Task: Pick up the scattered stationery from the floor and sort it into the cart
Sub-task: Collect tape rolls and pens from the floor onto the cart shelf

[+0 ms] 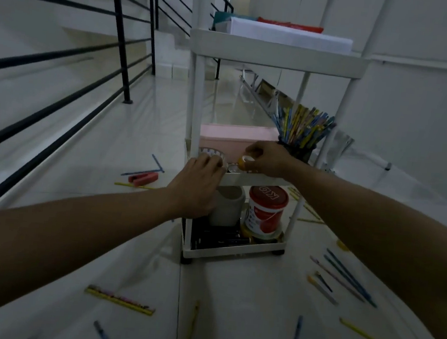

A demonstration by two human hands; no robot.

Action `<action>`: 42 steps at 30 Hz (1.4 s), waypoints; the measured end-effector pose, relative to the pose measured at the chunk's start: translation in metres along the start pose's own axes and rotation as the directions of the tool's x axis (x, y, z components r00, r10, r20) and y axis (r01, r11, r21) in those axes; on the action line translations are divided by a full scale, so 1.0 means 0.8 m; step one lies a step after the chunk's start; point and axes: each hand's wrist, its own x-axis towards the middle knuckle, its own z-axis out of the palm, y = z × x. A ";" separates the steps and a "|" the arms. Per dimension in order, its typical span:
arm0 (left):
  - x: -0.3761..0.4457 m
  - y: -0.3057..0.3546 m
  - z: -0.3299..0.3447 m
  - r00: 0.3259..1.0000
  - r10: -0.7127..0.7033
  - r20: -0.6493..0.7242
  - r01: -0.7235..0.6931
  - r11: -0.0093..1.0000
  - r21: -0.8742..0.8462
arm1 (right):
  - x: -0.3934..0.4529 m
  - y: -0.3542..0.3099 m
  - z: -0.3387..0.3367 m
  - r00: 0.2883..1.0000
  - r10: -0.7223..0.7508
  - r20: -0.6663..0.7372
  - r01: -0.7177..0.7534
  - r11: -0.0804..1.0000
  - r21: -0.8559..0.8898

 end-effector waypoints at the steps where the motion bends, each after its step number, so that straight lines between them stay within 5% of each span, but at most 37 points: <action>1: -0.001 -0.002 0.000 1.000 0.008 -0.005 -0.008 1.000 -0.001 | 0.003 -0.001 0.002 1.000 -0.011 0.016 0.011 1.000 0.001; 18: -0.003 0.001 0.005 0.999 -0.003 0.037 -0.001 0.996 0.084 | 0.011 -0.025 0.027 0.979 -0.044 0.201 0.070 0.989 -0.127; 32: -0.005 -0.003 0.009 0.999 0.024 0.048 -0.030 0.993 0.113 | 0.011 -0.028 0.022 0.965 -0.003 0.261 0.012 0.999 -0.030; 37: -0.009 -0.001 0.012 1.000 0.017 0.025 -0.019 0.997 0.077 | 0.003 -0.025 0.013 0.995 -0.102 0.014 0.103 0.990 -0.098; 42: -0.004 0.005 0.013 0.988 0.128 -0.092 -0.124 0.991 0.051 | -0.021 0.000 -0.008 0.906 -0.385 -0.177 0.294 0.872 -0.390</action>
